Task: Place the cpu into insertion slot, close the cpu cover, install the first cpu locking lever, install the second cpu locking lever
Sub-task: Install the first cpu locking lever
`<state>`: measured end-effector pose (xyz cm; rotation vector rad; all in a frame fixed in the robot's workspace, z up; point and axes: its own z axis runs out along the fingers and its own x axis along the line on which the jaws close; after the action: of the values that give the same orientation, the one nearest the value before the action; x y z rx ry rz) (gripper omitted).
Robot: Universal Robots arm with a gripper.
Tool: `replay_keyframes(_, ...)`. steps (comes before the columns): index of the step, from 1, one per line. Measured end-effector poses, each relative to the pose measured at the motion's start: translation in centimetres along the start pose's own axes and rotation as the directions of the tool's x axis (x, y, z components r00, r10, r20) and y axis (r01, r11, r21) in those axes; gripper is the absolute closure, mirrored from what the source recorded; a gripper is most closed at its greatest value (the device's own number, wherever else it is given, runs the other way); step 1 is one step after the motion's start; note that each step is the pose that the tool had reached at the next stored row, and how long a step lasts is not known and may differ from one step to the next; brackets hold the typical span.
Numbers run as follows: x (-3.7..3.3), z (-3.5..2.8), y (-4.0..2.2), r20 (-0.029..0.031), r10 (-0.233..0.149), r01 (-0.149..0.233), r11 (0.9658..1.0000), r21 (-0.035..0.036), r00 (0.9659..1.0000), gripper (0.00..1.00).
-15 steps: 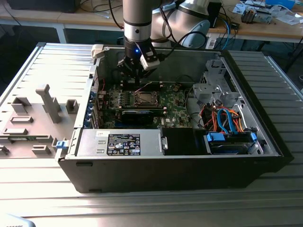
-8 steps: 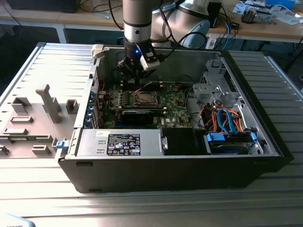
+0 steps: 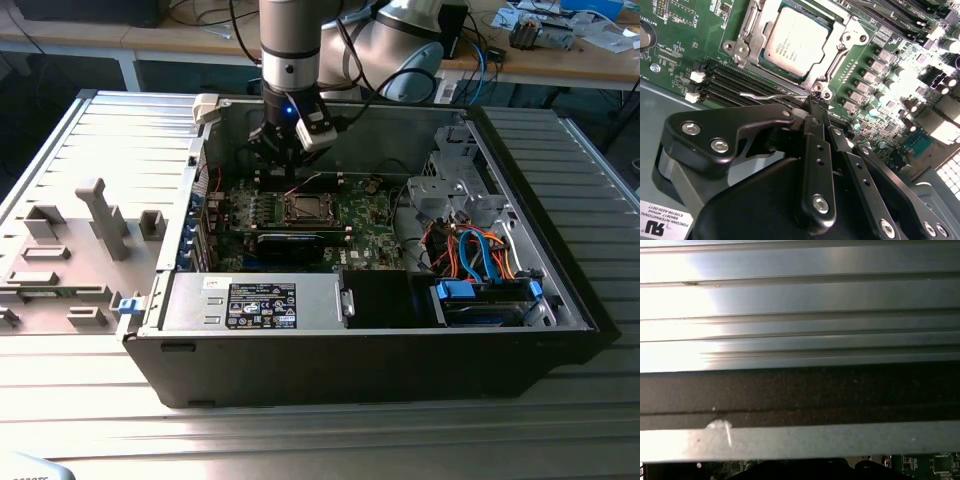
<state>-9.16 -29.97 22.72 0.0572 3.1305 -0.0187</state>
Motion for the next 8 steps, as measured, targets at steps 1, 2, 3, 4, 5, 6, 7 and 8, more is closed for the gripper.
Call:
replay_keyframes(1,0.0,0.05,0.0,0.0,0.0,0.0,1.0,0.0,1.0,0.89)
replay_keyframes(2,0.0,0.09,0.0,0.0,0.0,0.0,1.0,0.0,1.0,0.89)
replay_keyframes(3,0.0,0.13,0.0,0.0001,-0.001,0.001,1.0,0.0,1.0,0.89)
replay_keyframes(4,0.01,0.2,0.04,-0.0001,-0.003,0.003,1.0,0.0001,1.0,0.89)
replay_keyframes(5,0.01,0.26,0.13,0.0,-0.007,0.007,1.0,0.0,1.0,0.89)
replay_keyframes(6,0.01,0.29,0.22,0.0001,-0.011,0.011,0.9999,-0.0001,0.9999,0.89)
replay_keyframes(7,0.02,0.33,0.34,0.0001,-0.021,0.021,0.9998,-0.0001,0.9998,0.89)
replay_keyframes(8,0.02,0.36,0.43,0.0003,-0.028,0.028,0.9996,-0.0001,0.9996,0.89)
